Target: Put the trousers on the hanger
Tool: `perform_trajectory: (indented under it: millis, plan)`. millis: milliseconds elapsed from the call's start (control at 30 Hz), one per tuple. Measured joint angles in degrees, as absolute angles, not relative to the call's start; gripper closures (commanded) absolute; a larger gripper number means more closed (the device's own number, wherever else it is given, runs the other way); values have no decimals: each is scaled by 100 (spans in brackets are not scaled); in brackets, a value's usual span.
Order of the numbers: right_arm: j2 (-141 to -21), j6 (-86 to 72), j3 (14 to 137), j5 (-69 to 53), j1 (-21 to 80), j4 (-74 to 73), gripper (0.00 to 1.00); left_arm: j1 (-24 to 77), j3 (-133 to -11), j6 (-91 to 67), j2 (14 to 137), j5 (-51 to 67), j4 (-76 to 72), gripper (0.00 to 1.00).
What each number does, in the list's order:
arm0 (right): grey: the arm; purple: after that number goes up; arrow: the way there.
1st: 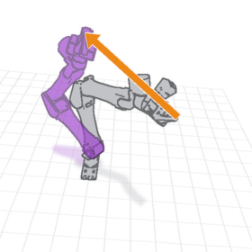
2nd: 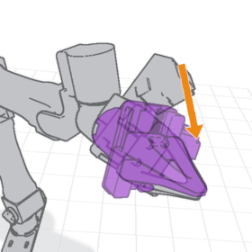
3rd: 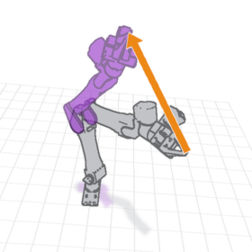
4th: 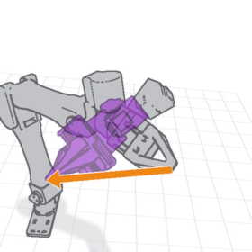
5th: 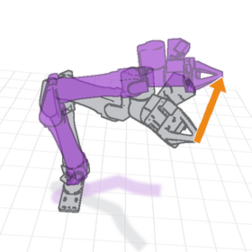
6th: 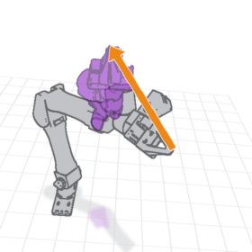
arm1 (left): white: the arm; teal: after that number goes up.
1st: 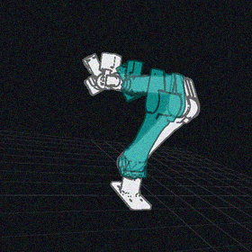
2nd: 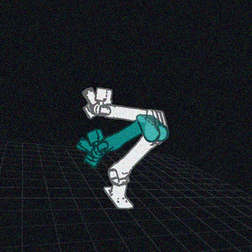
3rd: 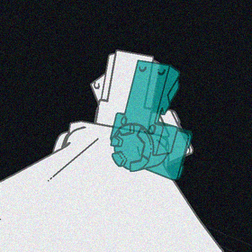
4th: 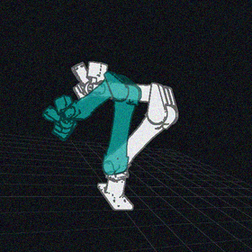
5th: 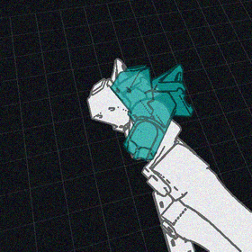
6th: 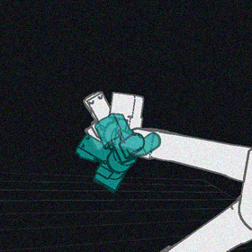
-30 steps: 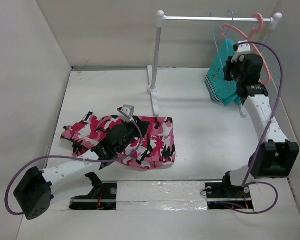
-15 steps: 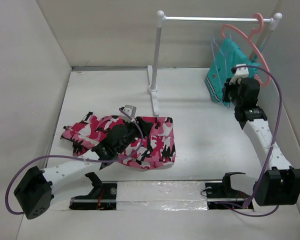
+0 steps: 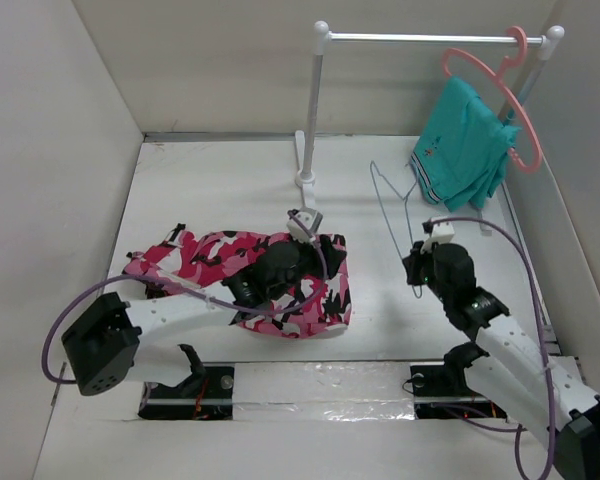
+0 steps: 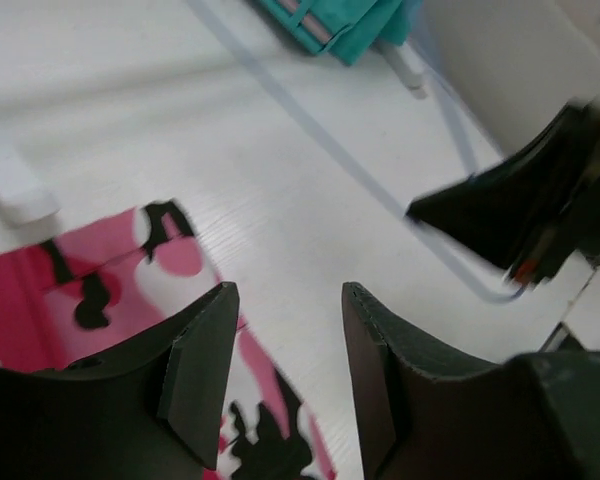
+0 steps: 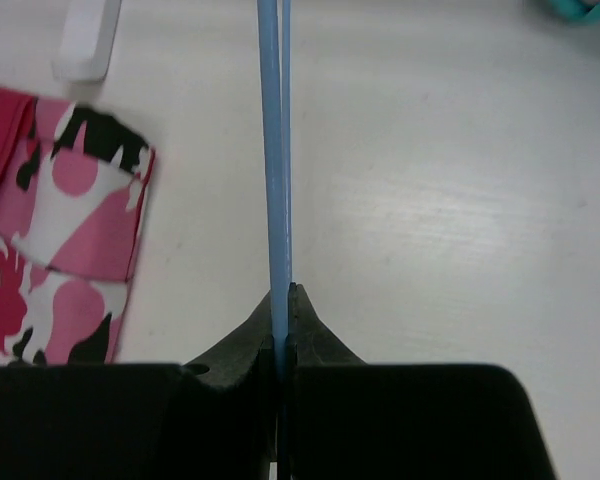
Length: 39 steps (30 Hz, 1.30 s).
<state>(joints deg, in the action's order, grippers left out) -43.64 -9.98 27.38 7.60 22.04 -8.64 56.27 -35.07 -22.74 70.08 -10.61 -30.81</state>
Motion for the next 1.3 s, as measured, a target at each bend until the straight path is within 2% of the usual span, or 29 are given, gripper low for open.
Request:
perform_trajectory:
  millis: [167, 400, 733, 1033, 1100, 1200, 1233, 1300]
  plan:
    - [-3940, -1726, 1931, 1236, 3118, -1076, 100, 6069, -4862, -2244, 7933, -1352, -3048, 57]
    - [-3903, -2390, 1695, 1750, 3892, -1168, 100, 6267, -6477, -2032, 9413, -1577, -2689, 58]
    - [-3719, -2644, 1594, 1927, 4139, -1125, 100, 6375, -7461, -1800, 10696, -1892, -2239, 63]
    - [-3444, -2810, 1413, 1929, 4331, -1225, 100, 6416, -8128, -1551, 11231, -2421, -2117, 69]
    - [-3437, -2818, 1413, 1931, 4338, -1238, 100, 6427, -8173, -1500, 11262, -2543, -2110, 74]
    - [-3448, -2829, 1415, 1931, 4351, -1306, 100, 6453, -8184, -1417, 11277, -2652, -2110, 94]
    - [-3446, -2829, 1415, 1931, 4357, -1341, 90, 6462, -8193, -1372, 11295, -2703, -2093, 100]
    - [-3404, -2832, 1415, 1933, 4359, -1400, 71, 6484, -8200, -1313, 11323, -2814, -2075, 100]
